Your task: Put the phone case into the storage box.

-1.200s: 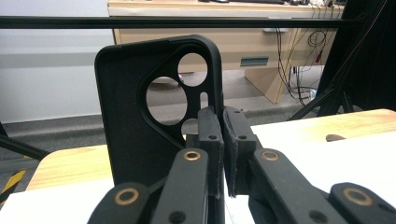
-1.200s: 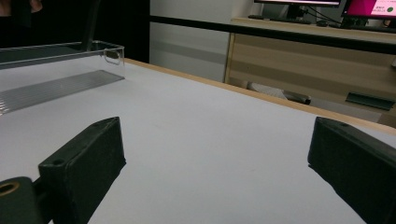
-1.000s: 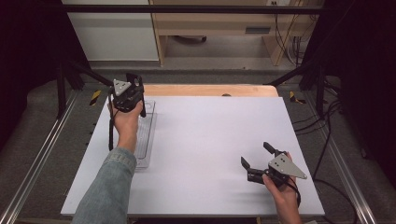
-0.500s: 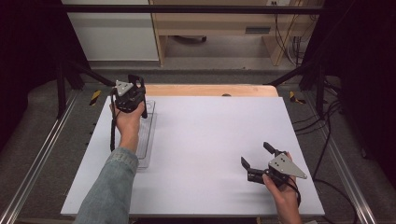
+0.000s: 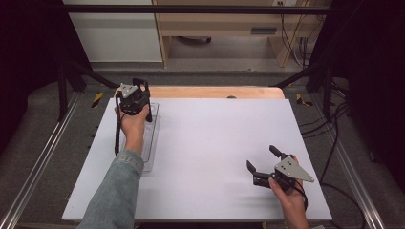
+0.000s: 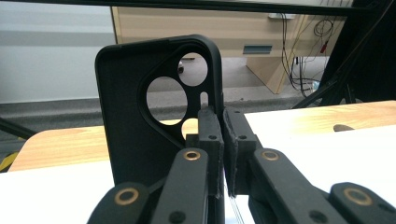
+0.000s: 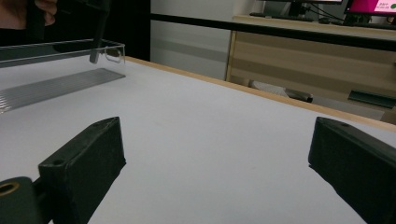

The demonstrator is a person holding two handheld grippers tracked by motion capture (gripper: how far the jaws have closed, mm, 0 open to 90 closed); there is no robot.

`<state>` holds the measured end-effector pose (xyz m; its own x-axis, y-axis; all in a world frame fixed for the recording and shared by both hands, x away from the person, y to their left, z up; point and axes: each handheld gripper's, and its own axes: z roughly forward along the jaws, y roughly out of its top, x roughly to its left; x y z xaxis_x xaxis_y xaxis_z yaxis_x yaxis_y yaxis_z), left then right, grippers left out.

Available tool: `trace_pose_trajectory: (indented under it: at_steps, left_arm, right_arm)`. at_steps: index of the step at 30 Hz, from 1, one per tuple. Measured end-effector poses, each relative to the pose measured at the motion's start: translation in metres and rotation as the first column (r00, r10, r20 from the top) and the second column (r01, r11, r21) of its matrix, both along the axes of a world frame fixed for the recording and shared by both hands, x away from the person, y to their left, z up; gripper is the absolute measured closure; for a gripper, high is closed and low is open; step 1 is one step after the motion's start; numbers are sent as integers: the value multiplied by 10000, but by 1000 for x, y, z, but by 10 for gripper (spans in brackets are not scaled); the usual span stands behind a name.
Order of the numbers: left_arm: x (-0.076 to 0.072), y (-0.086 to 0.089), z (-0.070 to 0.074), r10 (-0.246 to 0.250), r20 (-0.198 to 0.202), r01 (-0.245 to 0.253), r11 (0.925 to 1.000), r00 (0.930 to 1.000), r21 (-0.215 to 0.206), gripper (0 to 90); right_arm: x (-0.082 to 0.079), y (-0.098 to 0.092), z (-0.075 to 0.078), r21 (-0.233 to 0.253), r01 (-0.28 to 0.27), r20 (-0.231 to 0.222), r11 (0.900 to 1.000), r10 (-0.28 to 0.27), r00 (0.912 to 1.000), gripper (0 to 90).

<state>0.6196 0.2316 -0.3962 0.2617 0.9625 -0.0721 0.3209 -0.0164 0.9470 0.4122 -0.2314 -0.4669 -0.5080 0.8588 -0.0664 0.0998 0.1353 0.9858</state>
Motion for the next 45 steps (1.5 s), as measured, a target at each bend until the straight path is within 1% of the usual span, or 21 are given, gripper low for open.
trace_pose_trajectory:
  at_steps: [8, 18, 24, 28, 33, 37, 39, 42, 45]
  left_arm:
    - [1, -1, -1, -35, -23, 35, 10000, 10000, 25, 864]
    - [3, -3, -5, -111, -177, 111, 9999, 9998, -21, 864]
    - [6, -2, -7, -103, -227, 100, 9999, 9997, -138, 864]
    - [6, -1, -8, -92, -287, 88, 9999, 9995, -141, 863]
    - [6, -1, -8, -126, -325, 123, 9999, 9994, -103, 863]
    - [7, -1, -9, -198, -460, 197, 9998, 9987, -20, 863]
    - [7, -1, -9, -170, -440, 166, 9998, 9989, -77, 863]
    - [8, -2, -9, -228, -492, 230, 9997, 9985, 38, 863]
    - [8, -2, -10, -250, -533, 253, 9997, 9983, 46, 863]
  right_arm:
    - [0, 0, 0, 1, 19, -2, 10000, -19, 10000, 41]
    - [0, -1, 0, -7, 16, -26, 10000, -16, 10000, 42]
    - [0, -1, 0, 14, 18, -6, 10000, -18, 10000, 42]
    - [0, -1, 0, 77, 50, -19, 10000, -50, 10000, 42]
    - [0, -1, 0, 85, 50, -12, 10000, -50, 10000, 42]
    - [-1, -1, 0, 105, 52, -10, 9999, -52, 10000, 42]
    - [-1, -1, 0, 115, 56, -16, 9999, -56, 10000, 42]
    - [0, -1, 0, 71, 21, -27, 10000, -21, 10000, 42]
    - [0, -1, 0, 64, 25, -27, 10000, -25, 10000, 42]
